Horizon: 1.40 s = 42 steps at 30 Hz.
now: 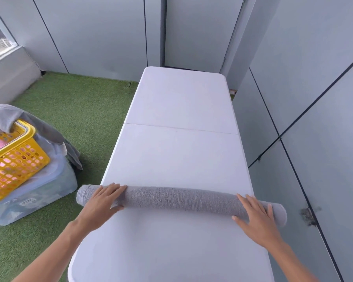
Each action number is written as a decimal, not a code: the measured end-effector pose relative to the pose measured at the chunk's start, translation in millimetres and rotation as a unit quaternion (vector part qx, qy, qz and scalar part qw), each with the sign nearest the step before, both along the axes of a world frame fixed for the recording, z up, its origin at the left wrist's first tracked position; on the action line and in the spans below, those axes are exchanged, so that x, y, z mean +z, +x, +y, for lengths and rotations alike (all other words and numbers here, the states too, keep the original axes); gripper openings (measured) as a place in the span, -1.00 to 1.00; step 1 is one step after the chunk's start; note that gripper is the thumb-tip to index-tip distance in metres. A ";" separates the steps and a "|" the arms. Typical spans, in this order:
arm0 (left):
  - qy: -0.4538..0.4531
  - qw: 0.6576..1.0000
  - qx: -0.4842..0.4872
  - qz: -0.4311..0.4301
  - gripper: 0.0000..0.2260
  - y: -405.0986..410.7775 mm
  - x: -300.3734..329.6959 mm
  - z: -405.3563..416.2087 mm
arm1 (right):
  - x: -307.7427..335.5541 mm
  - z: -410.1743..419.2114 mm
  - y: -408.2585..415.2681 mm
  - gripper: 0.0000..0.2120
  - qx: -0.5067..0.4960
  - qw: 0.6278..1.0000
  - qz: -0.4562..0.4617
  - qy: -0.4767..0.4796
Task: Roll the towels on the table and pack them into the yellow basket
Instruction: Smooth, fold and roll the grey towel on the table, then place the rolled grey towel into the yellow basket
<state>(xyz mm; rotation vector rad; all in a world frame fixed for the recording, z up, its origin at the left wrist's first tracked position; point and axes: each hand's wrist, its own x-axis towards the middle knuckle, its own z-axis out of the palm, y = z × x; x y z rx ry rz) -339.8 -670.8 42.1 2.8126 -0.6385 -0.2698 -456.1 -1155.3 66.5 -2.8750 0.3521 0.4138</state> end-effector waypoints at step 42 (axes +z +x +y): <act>-0.199 0.823 0.233 0.479 -0.72 -53.9 43.7 -65.9 | 1.8 255.5 32.6 0.06 0.097 0.994 0.044 -0.002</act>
